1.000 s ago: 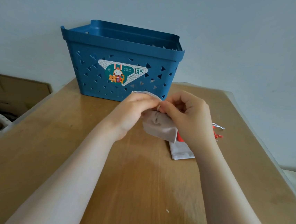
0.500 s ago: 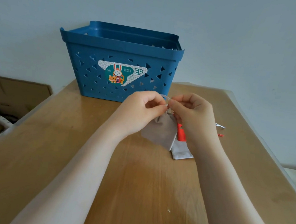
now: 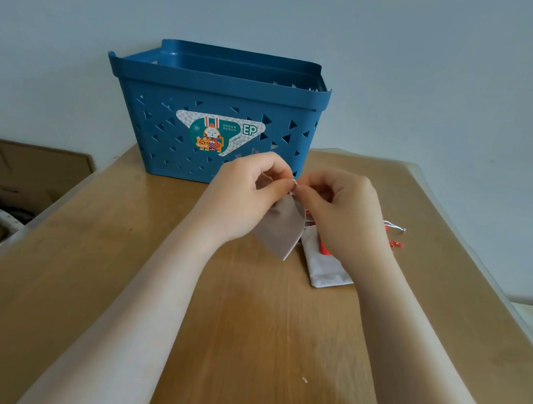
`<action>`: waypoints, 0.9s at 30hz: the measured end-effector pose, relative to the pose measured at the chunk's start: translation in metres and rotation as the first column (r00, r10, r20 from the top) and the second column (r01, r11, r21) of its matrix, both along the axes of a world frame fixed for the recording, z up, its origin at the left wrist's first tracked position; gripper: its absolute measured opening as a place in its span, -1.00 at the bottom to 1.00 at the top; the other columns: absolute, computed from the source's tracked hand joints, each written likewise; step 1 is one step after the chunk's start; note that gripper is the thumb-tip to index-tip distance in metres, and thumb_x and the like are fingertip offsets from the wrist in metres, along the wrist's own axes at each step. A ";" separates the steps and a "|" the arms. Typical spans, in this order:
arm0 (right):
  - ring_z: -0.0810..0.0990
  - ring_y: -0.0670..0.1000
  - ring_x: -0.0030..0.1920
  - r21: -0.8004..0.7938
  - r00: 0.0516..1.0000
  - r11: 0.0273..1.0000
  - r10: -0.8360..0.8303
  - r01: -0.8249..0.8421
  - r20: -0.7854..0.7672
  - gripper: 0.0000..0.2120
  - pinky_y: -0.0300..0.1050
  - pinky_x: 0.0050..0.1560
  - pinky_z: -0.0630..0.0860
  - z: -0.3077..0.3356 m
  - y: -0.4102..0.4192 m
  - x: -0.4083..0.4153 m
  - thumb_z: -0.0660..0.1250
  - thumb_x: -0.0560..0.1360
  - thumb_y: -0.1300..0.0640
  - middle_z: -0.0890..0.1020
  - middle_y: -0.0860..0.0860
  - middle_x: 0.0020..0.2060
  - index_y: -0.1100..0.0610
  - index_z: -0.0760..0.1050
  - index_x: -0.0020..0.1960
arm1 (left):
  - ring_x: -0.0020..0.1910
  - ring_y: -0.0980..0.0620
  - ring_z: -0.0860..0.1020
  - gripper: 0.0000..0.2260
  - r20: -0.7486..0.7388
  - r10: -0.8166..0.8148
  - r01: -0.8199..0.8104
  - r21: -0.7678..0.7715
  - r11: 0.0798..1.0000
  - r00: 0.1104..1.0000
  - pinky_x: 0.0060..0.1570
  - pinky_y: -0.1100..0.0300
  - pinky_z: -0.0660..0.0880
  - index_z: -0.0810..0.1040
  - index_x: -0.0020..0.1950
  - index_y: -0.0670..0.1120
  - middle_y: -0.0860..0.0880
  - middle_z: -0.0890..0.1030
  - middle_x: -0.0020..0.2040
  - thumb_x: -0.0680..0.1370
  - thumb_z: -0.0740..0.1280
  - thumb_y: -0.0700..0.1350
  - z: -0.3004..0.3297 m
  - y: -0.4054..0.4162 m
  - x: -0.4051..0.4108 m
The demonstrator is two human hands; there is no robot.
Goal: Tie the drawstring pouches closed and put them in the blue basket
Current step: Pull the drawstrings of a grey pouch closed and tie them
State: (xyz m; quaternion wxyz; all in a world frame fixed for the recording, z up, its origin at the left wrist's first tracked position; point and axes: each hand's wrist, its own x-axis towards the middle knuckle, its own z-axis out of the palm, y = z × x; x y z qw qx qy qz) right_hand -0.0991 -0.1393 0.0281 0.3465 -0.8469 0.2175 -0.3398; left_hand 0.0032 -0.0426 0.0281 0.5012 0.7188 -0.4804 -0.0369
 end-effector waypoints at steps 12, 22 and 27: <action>0.15 -0.07 -0.54 0.687 0.939 0.647 0.295 -0.332 0.177 -0.82 -0.24 -0.51 0.05 0.001 -0.013 -0.008 0.21 0.55 0.24 0.28 0.06 -0.42 0.23 0.40 -0.22 | -0.26 0.13 0.39 -0.97 0.348 0.075 -0.010 -0.186 0.983 0.934 -0.21 0.37 0.33 0.50 -0.07 -0.11 0.04 0.41 -0.25 0.51 0.30 -0.21 -0.011 -0.009 -0.001; 0.16 -0.05 -0.50 0.682 0.959 0.674 0.190 -0.284 0.211 -0.78 -0.13 -0.43 0.00 -0.002 -0.021 -0.011 0.22 0.56 0.20 0.33 0.07 -0.41 0.24 0.46 -0.24 | -0.22 0.11 0.51 -0.89 0.167 0.018 0.006 -0.141 0.990 0.986 -0.22 0.38 0.42 0.53 -0.16 -0.17 -0.07 0.57 -0.20 0.51 0.39 -0.15 -0.015 -0.016 -0.015; 0.18 -0.07 -0.53 0.681 0.955 0.670 0.189 -0.296 0.229 -0.77 -0.27 -0.53 0.10 0.001 -0.017 -0.010 0.21 0.57 0.19 0.32 0.08 -0.42 0.24 0.41 -0.24 | -0.28 0.13 0.52 -0.87 0.099 0.060 -0.043 -0.167 0.985 0.993 -0.29 0.40 0.39 0.53 -0.17 -0.19 -0.07 0.60 -0.23 0.54 0.35 -0.15 -0.013 -0.015 -0.020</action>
